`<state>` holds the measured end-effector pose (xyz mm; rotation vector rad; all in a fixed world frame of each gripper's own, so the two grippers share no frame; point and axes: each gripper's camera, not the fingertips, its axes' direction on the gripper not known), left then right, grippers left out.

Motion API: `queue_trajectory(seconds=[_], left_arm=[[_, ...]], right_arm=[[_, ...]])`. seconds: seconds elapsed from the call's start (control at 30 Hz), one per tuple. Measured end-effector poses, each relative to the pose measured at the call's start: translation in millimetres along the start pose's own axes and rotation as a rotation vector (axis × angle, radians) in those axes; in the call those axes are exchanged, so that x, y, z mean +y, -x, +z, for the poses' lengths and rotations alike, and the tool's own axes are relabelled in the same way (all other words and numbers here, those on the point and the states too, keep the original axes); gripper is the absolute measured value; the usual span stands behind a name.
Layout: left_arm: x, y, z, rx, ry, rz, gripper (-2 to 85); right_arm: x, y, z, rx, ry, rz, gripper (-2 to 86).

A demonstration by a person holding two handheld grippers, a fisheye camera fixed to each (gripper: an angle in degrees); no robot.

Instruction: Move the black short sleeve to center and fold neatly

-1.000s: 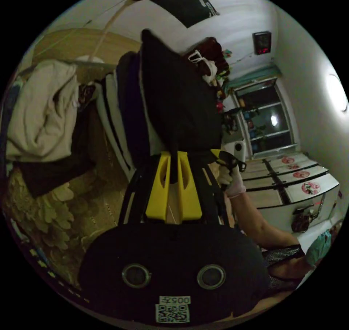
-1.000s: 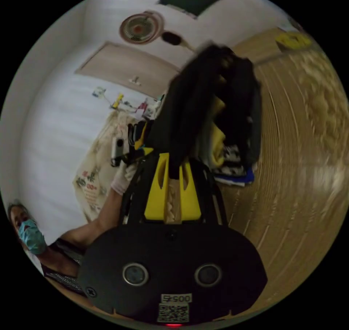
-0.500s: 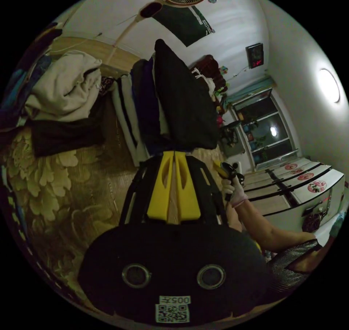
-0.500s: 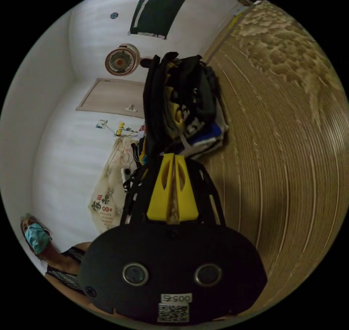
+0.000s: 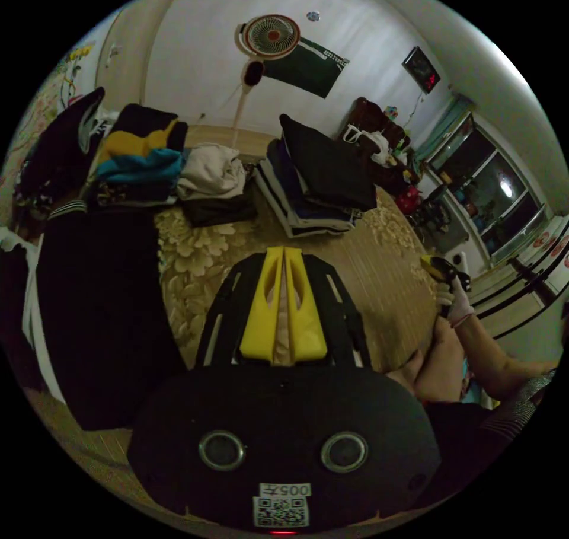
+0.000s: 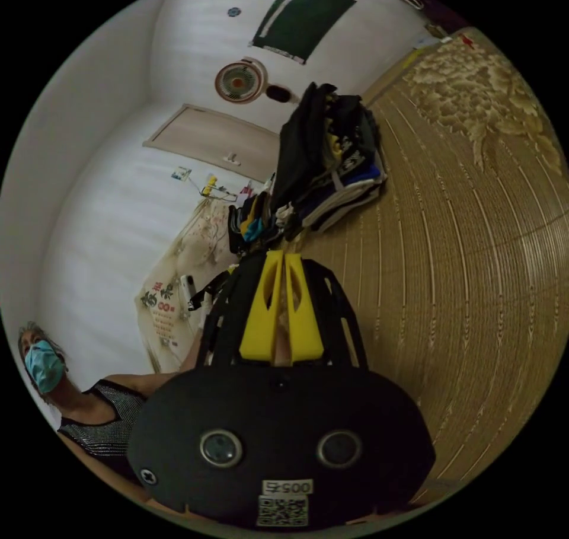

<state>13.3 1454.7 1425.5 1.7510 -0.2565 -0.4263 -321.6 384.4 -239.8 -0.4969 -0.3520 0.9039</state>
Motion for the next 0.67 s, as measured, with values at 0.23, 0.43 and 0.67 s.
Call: queue_trajectory(seconds=[0.23,0.43,0.67], left_arm=[[83.7,17.1,-86.9,-0.039,-0.077,-0.053,-0.7],[146.7,29.4,-140.6,-0.177,-0.07,-0.07,-0.6],[206.6,45.0,-196.2,-0.215,-0.115,-0.087,-0.6]], right_arm=[[43.7,48.3,12.0,-0.012,-0.035,-0.091,-1.0],[76.8,78.4,33.1,-0.025,-0.052,-0.125,-1.0],[95.3,118.2,53.3,-0.01,-0.077,-0.193,-1.0]])
